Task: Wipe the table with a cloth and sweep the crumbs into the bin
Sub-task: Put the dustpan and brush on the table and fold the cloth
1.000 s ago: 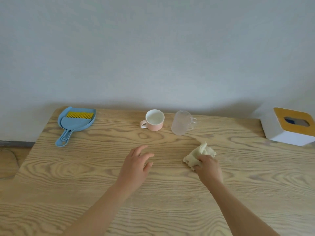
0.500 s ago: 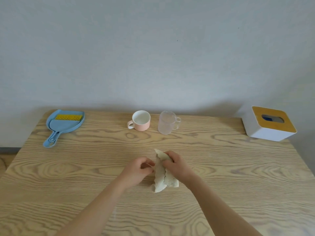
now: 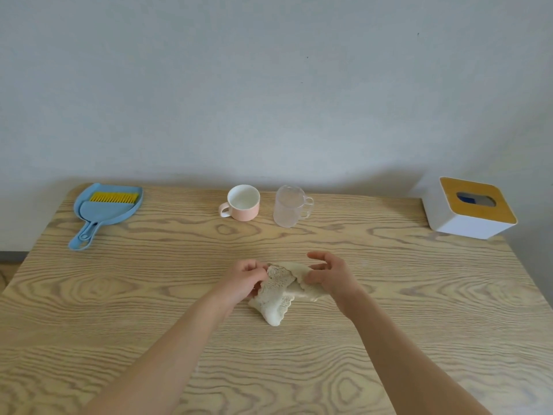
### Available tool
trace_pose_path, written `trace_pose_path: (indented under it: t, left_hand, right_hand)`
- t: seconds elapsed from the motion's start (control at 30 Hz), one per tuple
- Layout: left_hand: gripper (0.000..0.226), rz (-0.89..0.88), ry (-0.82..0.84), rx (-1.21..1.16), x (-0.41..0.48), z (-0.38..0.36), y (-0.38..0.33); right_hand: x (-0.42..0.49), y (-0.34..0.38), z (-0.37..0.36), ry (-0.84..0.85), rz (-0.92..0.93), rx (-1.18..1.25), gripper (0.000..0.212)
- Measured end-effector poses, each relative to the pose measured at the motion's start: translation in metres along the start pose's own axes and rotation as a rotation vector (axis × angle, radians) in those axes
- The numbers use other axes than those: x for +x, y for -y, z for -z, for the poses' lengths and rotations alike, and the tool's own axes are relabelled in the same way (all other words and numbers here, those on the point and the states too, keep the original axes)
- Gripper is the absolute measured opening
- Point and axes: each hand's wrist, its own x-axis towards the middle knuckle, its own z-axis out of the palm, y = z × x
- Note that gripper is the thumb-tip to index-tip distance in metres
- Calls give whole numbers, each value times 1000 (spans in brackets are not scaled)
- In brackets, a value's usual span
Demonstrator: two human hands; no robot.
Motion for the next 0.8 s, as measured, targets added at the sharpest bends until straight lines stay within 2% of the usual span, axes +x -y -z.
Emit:
trace_pose_path:
  t: [0.13, 0.23, 0.3, 0.37, 0.4, 0.47, 0.57, 0.67, 0.8]
  left_hand:
    - [6, 7, -48, 18, 10, 2, 0]
    - [22, 58, -78, 21, 13, 4, -1]
    - [28, 106, -92, 19, 14, 6, 0]
    - [23, 140, -75, -5, 15, 7, 1]
    - [18, 148, -56, -10, 14, 8, 2]
    - [23, 139, -42, 22, 13, 10, 3]
    - [28, 117, -74, -8, 10, 18, 3]
    - [27, 129, -44, -126, 4, 32, -4]
    - [52, 94, -24, -145, -4, 57, -12]
  right_hand:
    - [-2, 2, 2, -102, 44, -80, 31]
    - [-5, 7, 0, -66, 80, -125, 19]
    - [-7, 6, -3, 58, 68, -165, 37]
    - [-7, 4, -8, 137, 51, -264, 56]
    - [-7, 3, -12, 137, 53, -310, 58]
    - [-8, 6, -19, 62, 97, -365, 46]
    - [-6, 11, -24, -33, 159, -336, 29]
    - [-7, 22, -29, 35, 176, -226, 19]
    - [-8, 45, -41, 95, 278, -157, 21]
